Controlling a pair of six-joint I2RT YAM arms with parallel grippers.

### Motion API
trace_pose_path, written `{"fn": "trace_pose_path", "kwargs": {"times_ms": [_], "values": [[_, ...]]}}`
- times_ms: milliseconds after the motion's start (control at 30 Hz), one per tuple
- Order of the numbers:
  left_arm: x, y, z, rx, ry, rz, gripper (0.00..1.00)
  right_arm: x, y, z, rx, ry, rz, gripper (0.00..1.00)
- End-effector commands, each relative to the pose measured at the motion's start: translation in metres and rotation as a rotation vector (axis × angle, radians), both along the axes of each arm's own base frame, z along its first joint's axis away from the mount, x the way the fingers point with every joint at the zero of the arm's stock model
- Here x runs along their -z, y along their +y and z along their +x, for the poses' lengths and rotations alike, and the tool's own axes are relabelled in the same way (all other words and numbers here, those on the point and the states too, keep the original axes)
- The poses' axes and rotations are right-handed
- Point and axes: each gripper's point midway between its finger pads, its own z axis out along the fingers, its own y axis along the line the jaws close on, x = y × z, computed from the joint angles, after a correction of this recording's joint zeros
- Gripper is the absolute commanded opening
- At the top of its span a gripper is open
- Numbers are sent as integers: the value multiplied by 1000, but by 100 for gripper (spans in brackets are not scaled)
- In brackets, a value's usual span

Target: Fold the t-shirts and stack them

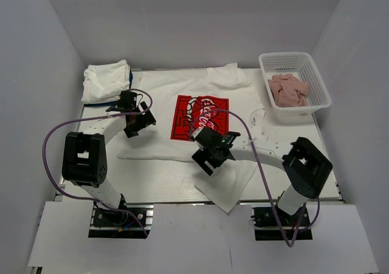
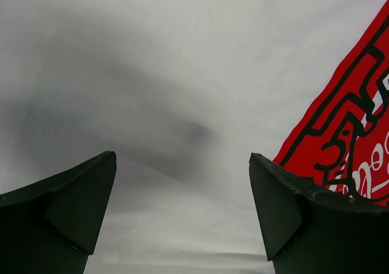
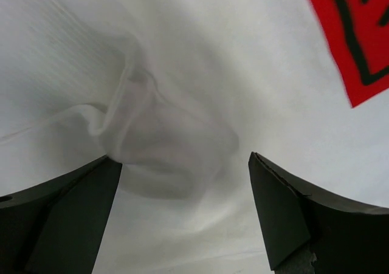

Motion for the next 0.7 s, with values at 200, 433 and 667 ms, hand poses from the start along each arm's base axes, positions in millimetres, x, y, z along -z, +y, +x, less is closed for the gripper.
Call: {"fn": "trace_pose_path", "kwargs": {"times_ms": [200,433,667], "values": [[-26,-2,12,8,-51,7,100,-90,15,38,174,-140,374,90],[-73,-2,38,20,-193,-8,100,-66,-53,106,602,-130,328,90],[-59,-5,86,53,-168,31,100,-26,-88,174,788,-54,262,90]]}}
